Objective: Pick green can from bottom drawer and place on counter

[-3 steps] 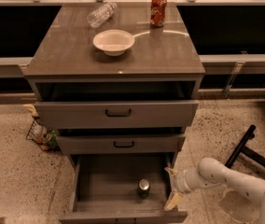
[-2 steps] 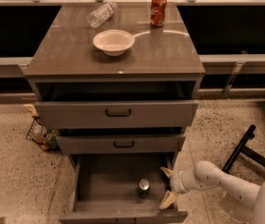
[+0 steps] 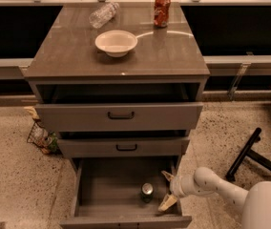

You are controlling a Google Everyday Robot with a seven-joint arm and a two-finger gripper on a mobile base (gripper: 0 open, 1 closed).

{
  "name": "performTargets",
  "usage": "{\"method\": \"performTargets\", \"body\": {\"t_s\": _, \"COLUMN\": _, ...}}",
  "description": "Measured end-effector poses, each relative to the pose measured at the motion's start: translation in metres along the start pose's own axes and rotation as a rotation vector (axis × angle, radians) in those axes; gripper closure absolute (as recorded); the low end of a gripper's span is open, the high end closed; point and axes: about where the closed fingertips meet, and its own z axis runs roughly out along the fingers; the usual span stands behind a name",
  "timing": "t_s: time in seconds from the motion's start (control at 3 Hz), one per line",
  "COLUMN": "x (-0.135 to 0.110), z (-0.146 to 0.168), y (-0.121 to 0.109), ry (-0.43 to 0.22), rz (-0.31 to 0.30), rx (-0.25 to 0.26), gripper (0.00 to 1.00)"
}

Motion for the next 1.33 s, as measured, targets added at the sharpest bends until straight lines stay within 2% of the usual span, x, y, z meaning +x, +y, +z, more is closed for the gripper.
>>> {"method": "performTargets", "body": {"t_s": 0.33, "x": 0.009, "z": 0.017, "y": -0.012, "ry": -0.009, "rz": 0.025, "rx": 0.009, "gripper": 0.00}}
{"method": "performTargets", "body": {"t_s": 1.0, "x": -0.008, "z": 0.065, "y": -0.014, "ry": -0.062, "rz": 0.004, "rx": -0.069, "gripper": 0.00}}
{"method": "performTargets", "body": {"t_s": 1.33, "x": -0.014, "z": 0.078, "y": -0.010, "ry": -0.080, "rz": 0.000, "rx": -0.096, "gripper": 0.15}}
